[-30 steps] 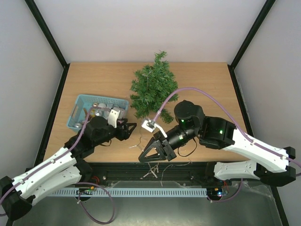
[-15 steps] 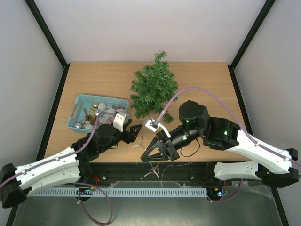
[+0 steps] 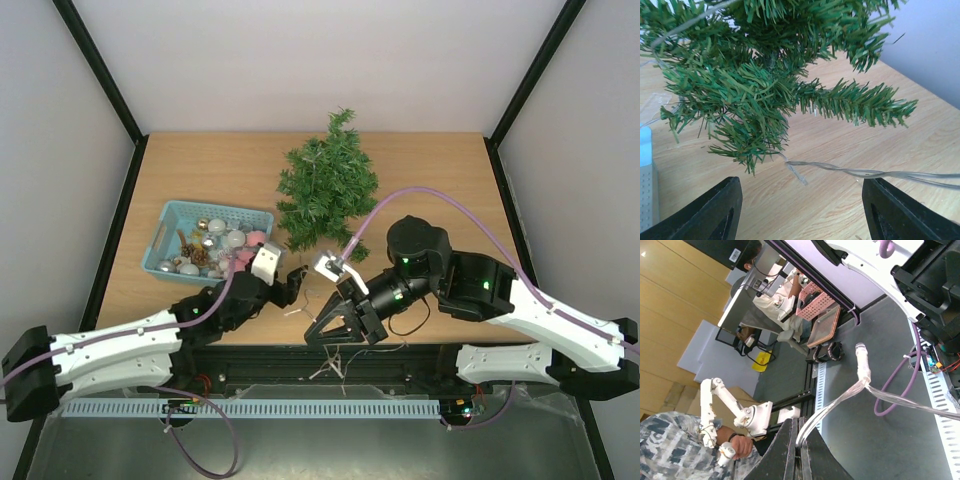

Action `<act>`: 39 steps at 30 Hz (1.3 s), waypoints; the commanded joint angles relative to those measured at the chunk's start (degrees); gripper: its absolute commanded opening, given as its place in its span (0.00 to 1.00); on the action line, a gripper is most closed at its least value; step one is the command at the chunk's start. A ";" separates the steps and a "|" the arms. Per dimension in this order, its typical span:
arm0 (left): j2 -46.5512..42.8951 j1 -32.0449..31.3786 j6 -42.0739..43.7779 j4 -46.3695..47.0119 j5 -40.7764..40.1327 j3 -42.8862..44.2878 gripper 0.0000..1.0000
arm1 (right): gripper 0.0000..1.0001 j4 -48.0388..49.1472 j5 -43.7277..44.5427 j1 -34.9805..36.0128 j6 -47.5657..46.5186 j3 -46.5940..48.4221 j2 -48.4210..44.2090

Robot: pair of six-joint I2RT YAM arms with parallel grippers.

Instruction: Decorate the small christmas tree

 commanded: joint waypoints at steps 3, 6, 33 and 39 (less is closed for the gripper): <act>5.88 -0.48 4.13 8.27 -2.06 2.24 0.68 | 0.01 -0.62 0.20 0.32 -0.77 -0.83 -1.25; 7.75 -0.48 4.61 10.00 -3.78 2.94 0.64 | 0.01 -0.42 0.61 0.32 -0.40 -1.33 -1.80; 0.23 -0.40 -17.66 -31.66 -9.67 14.15 0.02 | 0.01 -1.01 2.84 -0.65 -1.31 -2.35 -1.57; 1.95 -0.33 -27.83 -46.30 -10.55 20.32 0.02 | 0.01 -1.49 0.28 -3.79 -2.02 -2.59 0.47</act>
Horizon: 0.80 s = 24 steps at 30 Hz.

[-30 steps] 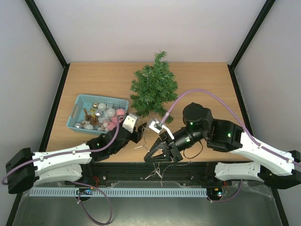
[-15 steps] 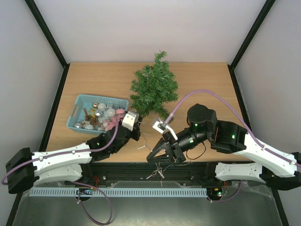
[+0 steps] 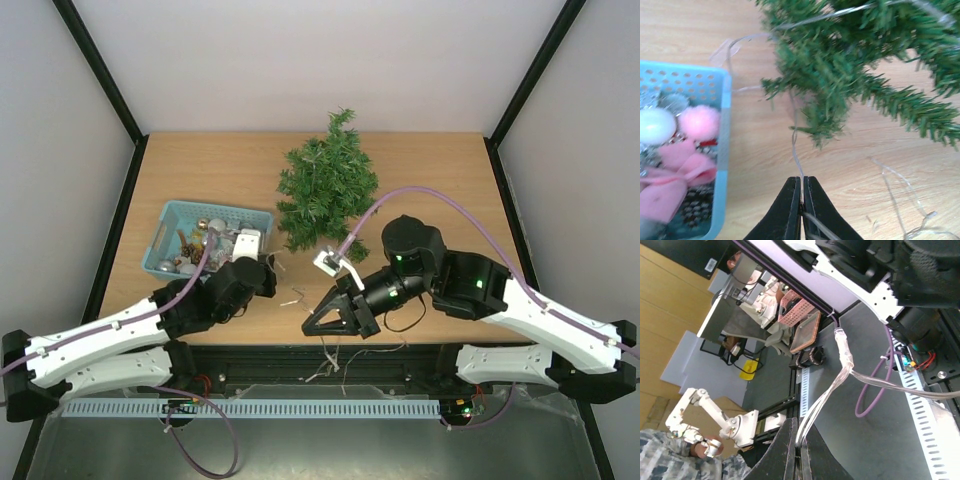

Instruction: Decorate the small christmas tree

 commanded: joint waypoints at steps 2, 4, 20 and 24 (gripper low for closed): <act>1.26 0.09 -13.45 -20.15 -3.58 6.37 0.02 | 0.01 -1.23 -3.11 -3.18 -1.28 -0.24 1.50; 0.44 0.68 -15.43 -23.52 -3.56 8.21 0.02 | 0.01 -1.06 -4.23 -4.27 -1.43 -0.07 2.08; 1.11 8.87 -7.23 -35.39 1.87 27.89 0.02 | 0.01 -6.61 -7.00 -8.73 -5.31 10.90 10.21; 1.50 9.28 -6.03 -30.01 7.64 23.13 0.02 | 0.01 -6.76 -7.09 -8.91 -5.32 10.40 10.53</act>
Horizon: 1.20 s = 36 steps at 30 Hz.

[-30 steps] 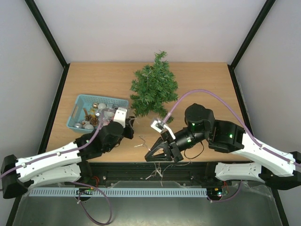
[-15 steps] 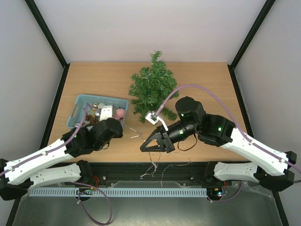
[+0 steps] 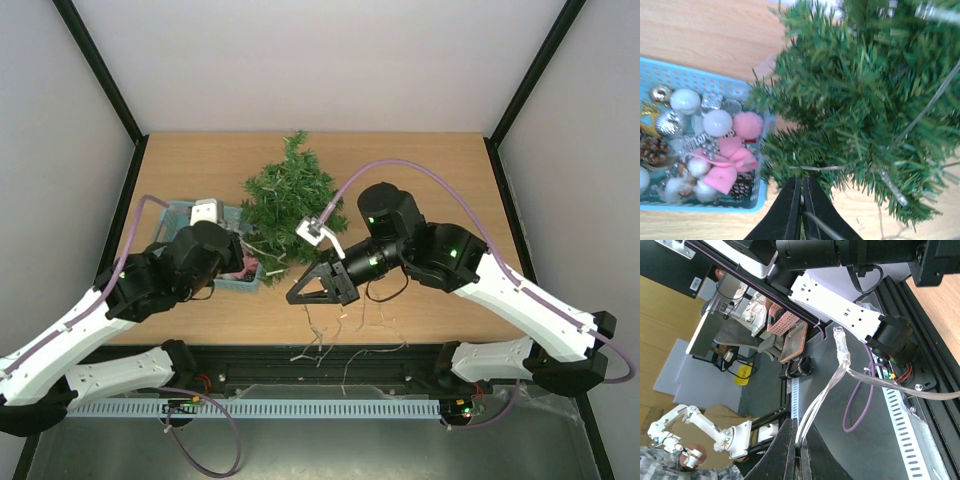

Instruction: Decorate the small christmas tree

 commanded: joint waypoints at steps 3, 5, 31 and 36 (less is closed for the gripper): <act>0.10 0.66 3.46 5.90 6.27 -5.65 0.02 | 0.01 -2.14 -1.37 -0.50 -0.95 0.82 -0.01; 0.64 1.43 4.48 6.34 6.04 -4.48 0.03 | 0.01 -3.52 0.49 -0.93 -1.66 2.03 0.10; 8.75 12.27 14.66 13.14 15.34 7.50 0.06 | 0.01 -9.85 9.06 -20.90 -16.66 44.30 24.16; 8.50 13.31 14.88 12.79 14.72 7.36 0.06 | 0.01 -5.21 5.74 -21.67 -17.86 45.06 23.98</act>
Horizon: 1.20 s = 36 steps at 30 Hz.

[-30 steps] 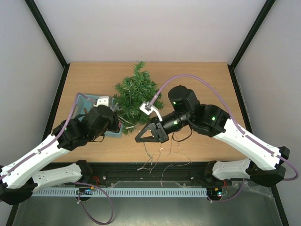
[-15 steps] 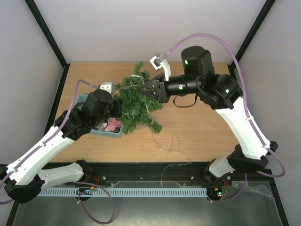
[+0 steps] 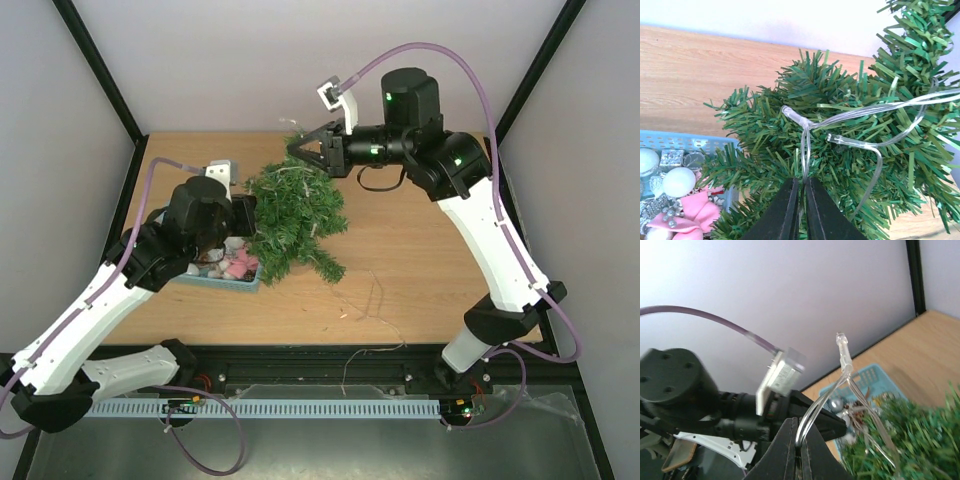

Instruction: Decorate the small christmas tree

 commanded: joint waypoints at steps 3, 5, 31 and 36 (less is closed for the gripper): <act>-0.76 1.43 0.99 1.05 -0.21 -0.37 0.06 | 0.01 10.54 -9.05 -1.88 -1.27 3.45 -0.53; -0.70 1.69 0.85 1.66 -0.41 -0.79 0.06 | 0.01 12.47 -9.91 -2.53 -0.73 3.76 0.07; 9.44 14.25 2.93 14.01 7.13 -2.19 0.03 | 0.01 22.83 -27.03 -21.37 16.93 -5.38 10.54; 11.03 14.77 2.87 15.37 8.22 -3.82 0.02 | 0.01 22.33 -27.49 -21.53 15.45 -16.95 5.26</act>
